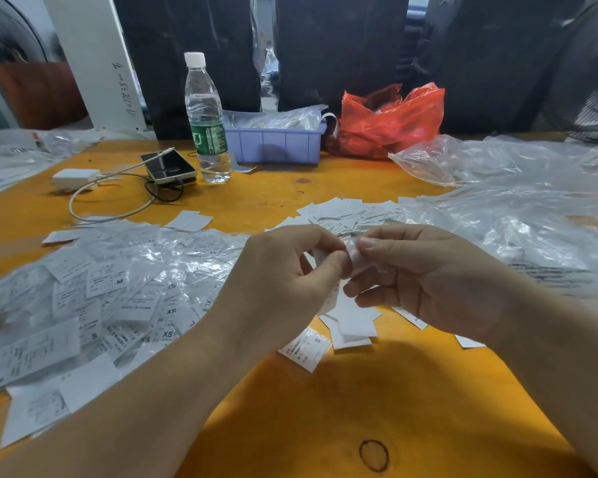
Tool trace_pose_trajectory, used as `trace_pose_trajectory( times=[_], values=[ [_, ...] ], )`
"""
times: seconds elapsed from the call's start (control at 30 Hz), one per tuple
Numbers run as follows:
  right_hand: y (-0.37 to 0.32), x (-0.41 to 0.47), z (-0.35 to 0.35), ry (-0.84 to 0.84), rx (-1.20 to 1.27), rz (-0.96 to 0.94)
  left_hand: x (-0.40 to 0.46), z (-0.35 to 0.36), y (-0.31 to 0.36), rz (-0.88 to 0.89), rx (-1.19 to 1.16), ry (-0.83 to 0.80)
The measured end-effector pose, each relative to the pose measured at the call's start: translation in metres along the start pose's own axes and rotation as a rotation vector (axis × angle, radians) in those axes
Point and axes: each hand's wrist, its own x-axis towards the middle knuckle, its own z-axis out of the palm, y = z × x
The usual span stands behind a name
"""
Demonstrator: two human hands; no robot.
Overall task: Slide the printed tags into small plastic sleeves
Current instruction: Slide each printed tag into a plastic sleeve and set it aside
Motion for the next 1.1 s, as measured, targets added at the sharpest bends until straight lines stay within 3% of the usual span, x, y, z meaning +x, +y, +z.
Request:
trace_pose_trajectory(
  times=[0.4,0.53,1.1],
  values=[
    [0.0001,-0.0004,-0.0008,0.148,-0.091,-0.012,-0.0012,-0.0002,0.0019,-0.07,0.004,-0.066],
    [-0.0003,-0.0007,0.0005,0.128,-0.126,-0.013,0.001,0.0015,-0.0012,-0.077,0.014,-0.033],
    [-0.0063,-0.0034,-0.0042,0.176,-0.314,-0.089,0.0074,-0.0053,-0.0051,-0.3,-0.243,0.056]
  ],
)
